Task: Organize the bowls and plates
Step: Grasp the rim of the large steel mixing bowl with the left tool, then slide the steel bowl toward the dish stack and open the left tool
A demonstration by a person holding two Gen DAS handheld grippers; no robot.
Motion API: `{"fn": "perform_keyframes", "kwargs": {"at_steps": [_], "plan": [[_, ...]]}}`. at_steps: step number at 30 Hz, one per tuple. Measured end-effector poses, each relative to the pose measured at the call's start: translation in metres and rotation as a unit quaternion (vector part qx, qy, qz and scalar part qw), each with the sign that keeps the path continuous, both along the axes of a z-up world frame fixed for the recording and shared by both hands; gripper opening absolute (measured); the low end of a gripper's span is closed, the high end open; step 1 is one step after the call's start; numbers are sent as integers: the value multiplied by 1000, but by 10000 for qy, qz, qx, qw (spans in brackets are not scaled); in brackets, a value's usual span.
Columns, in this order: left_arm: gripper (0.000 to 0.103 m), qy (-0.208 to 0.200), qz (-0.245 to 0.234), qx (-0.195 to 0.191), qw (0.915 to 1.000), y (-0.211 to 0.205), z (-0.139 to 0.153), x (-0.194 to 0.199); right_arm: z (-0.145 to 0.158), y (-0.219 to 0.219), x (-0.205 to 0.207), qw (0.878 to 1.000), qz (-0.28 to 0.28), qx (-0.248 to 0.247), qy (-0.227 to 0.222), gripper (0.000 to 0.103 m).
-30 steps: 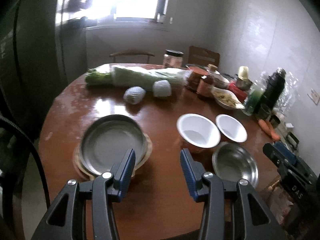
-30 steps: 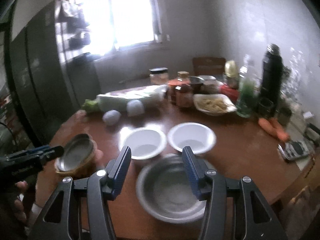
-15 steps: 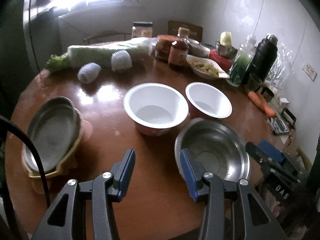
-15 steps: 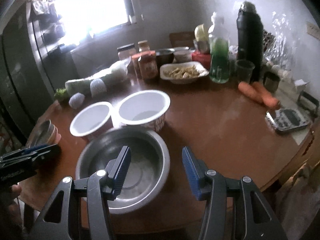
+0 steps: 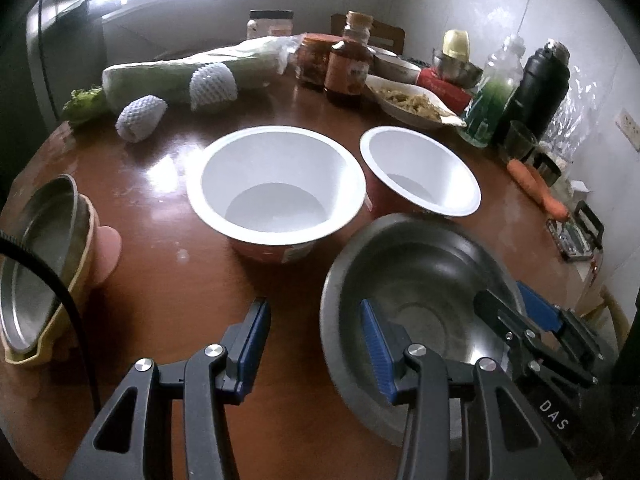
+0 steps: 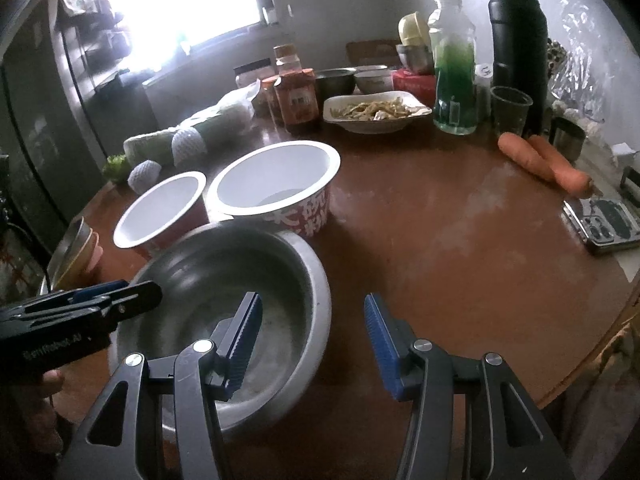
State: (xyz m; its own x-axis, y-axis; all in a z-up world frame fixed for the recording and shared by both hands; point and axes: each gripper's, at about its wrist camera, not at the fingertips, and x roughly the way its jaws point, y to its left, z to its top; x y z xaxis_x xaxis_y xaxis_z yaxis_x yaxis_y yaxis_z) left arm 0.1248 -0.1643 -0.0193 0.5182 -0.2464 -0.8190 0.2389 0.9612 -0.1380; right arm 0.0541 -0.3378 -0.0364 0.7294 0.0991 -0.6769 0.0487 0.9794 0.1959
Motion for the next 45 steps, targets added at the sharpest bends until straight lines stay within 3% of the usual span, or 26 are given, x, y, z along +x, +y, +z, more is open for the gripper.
{"fn": "perform_keyframes", "kwargs": {"at_steps": [10, 14, 21, 32, 45], "plan": [[46, 89, -153, 2, 9998, -10, -12, 4, -6, 5, 3, 9998, 140, -142, -57, 25], [32, 136, -304, -54, 9994, -14, -13, 1, -6, 9, 3, 9997, 190, -137, -50, 22], [32, 29, -299, -25, 9995, -9, -7, -6, -4, 14, 2, 9994, 253, -219, 35, 21], [32, -104, 38, 33, 9999, 34, 10, -33, 12, 54, -15, 9968, 732, -296, -97, 21], [32, 11, 296, 0, 9996, 70, -2, -43, 9, 96, -22, 9928, 1117, -432, -5, 23]]}}
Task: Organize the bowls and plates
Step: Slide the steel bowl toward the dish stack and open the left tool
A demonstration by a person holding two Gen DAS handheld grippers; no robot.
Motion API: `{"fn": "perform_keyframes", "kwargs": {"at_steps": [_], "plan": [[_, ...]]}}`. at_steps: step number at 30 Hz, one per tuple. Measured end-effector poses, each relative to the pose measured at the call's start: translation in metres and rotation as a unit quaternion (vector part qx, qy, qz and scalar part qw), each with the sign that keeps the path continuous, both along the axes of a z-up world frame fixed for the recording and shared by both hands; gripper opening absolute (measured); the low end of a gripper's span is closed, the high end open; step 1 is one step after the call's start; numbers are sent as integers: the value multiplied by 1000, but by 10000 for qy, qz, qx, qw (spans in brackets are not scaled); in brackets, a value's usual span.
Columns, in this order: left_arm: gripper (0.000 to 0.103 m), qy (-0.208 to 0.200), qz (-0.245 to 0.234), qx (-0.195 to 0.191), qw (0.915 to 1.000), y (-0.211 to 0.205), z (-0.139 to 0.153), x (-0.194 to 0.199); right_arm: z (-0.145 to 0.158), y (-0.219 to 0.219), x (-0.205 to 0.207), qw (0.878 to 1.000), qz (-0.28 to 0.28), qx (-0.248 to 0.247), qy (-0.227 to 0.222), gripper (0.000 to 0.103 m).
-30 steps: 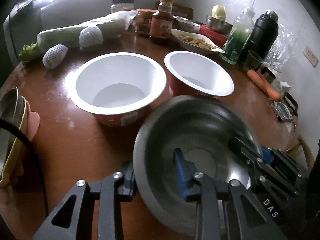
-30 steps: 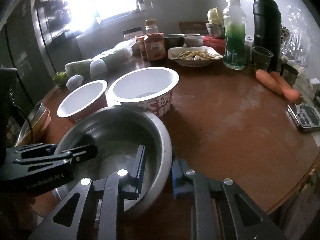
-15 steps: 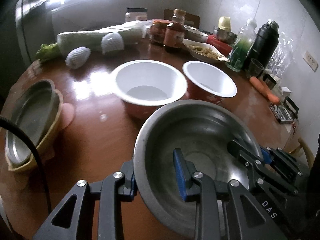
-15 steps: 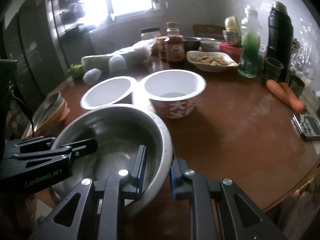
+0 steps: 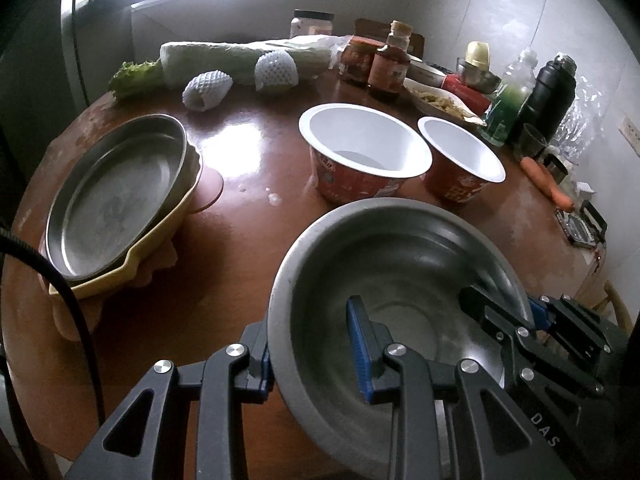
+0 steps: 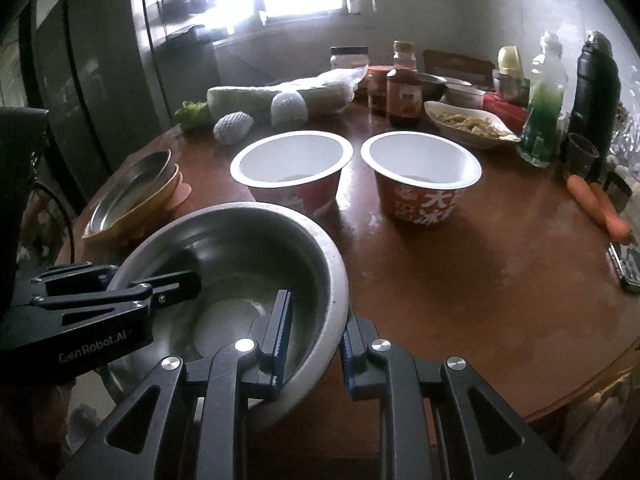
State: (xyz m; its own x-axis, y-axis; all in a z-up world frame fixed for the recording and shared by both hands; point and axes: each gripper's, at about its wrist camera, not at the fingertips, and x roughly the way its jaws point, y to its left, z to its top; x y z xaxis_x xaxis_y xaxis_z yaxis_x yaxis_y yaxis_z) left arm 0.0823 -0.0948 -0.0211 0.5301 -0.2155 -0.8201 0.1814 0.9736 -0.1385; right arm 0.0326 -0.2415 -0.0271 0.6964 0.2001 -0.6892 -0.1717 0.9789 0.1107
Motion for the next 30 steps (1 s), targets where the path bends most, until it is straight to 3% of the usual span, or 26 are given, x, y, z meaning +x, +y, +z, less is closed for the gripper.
{"fn": "perform_keyframes", "kwargs": {"at_steps": [21, 30], "plan": [[32, -142, 2, 110, 9998, -3, -9, 6, -11, -3, 8, 9998, -53, 109, 135, 23], [38, -284, 91, 15, 9996, 7, 3, 5, -7, -8, 10, 9997, -128, 156, 114, 30]]}}
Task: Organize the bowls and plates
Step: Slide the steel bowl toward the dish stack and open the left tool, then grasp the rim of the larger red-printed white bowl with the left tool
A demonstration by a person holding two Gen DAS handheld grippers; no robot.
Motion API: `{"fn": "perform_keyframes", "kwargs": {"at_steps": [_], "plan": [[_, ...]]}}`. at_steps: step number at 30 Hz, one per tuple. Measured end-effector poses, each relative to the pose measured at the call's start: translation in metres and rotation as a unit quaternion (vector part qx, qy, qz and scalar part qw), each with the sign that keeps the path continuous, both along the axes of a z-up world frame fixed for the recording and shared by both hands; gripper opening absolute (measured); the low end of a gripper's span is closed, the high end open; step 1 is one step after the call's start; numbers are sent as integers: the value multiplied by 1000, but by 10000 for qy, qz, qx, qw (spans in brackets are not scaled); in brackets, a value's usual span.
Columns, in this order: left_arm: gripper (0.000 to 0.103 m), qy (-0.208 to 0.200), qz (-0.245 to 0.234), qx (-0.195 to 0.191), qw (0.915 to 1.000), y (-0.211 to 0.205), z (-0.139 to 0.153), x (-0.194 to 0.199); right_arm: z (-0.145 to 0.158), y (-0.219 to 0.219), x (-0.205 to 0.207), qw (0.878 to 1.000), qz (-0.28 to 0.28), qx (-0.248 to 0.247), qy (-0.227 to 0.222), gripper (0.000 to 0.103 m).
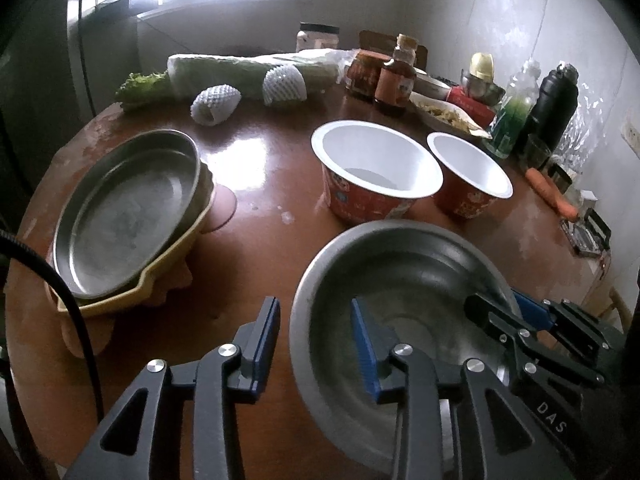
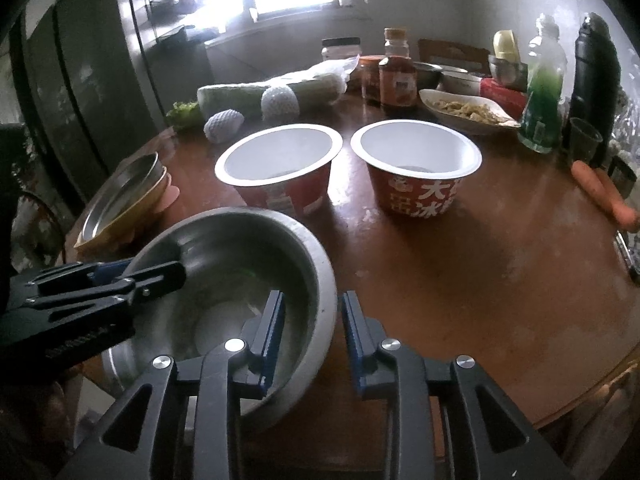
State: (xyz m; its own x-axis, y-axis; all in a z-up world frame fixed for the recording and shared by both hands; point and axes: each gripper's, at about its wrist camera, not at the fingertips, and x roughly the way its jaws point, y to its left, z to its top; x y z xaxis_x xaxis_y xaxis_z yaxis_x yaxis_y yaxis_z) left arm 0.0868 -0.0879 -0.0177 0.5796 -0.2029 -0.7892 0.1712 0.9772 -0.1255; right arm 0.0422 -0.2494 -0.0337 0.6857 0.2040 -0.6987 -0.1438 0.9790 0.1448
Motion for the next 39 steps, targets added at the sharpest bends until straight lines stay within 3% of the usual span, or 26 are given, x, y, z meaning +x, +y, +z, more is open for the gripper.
{"fn": "perform_keyframes", "kwargs": {"at_steps": [6, 10, 20, 27, 39], "plan": [[39, -20, 64, -25, 10000, 6, 2, -1, -1, 0, 1, 10000, 14, 27, 23, 33], [40, -134, 71, -93, 9998, 11, 7, -3, 1, 0, 0, 10000, 43, 47, -38, 45], [41, -303, 77, -275, 9991, 19, 23, 1, 13, -11, 1, 9991, -88, 350, -217, 47], [42, -428, 74, -297, 9986, 17, 41, 26, 29, -19, 21, 9962, -164, 841, -183, 48], [42, -331, -107, -184, 9992, -3, 46, 83, 33, -7, 68, 9950, -60, 987, 112, 48]]}}
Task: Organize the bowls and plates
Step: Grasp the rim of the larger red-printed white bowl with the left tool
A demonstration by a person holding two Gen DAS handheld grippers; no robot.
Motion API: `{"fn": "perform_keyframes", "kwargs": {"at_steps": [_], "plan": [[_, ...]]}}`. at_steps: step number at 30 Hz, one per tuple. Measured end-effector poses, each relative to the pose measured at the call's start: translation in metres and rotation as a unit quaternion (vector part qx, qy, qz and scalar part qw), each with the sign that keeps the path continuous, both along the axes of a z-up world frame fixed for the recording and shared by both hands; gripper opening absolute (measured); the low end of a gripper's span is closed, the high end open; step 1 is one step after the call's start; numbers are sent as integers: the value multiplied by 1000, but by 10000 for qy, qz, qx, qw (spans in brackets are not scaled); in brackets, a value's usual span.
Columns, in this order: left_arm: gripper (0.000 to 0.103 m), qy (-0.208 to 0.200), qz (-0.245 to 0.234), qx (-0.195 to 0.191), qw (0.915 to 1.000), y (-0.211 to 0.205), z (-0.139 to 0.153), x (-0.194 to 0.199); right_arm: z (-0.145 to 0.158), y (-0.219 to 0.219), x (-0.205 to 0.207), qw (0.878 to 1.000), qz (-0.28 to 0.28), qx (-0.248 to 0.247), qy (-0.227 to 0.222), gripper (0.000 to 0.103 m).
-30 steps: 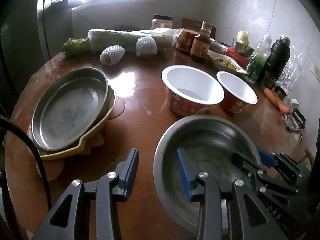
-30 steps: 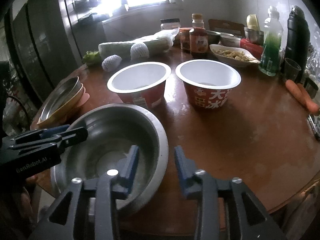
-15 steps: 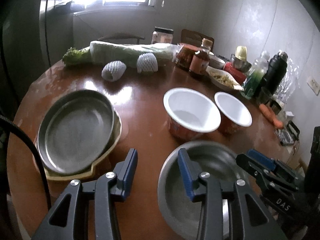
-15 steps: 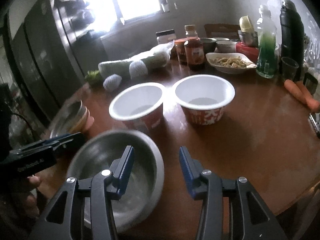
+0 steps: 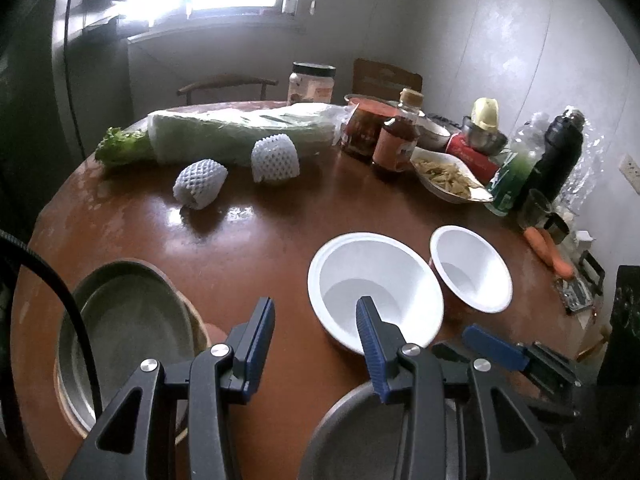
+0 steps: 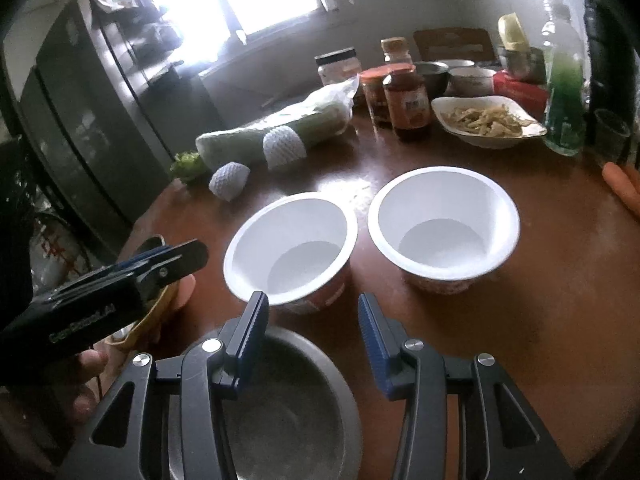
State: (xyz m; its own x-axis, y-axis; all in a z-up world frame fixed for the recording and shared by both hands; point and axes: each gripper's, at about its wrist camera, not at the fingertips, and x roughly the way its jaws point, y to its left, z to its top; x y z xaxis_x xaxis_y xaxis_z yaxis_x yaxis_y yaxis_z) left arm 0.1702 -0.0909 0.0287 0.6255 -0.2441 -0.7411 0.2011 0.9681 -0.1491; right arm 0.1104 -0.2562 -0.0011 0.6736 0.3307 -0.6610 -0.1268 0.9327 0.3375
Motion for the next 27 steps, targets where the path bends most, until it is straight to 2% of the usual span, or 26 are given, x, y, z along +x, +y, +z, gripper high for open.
{"fn": "perform_keyframes", "kwargs": {"at_steps": [8, 14, 21, 24, 27], "plan": [[42, 384, -59, 7, 9992, -7, -19, 33, -10, 6, 28, 9997, 98, -33, 232, 48], [42, 489, -142, 23, 9987, -12, -26, 42, -13, 8, 38, 9995, 196, -66, 252, 47], [42, 794, -252, -87, 9965, -17, -39, 51, -14, 11, 44, 9994, 201, -245, 156, 35], [37, 762, -270, -159, 9966, -18, -40, 51, -12, 13, 45, 9992, 224, -311, 111, 29], [36, 714, -231, -205, 9970, -16, -36, 49, -9, 14, 44, 9990, 186, -394, 48, 28]]}}
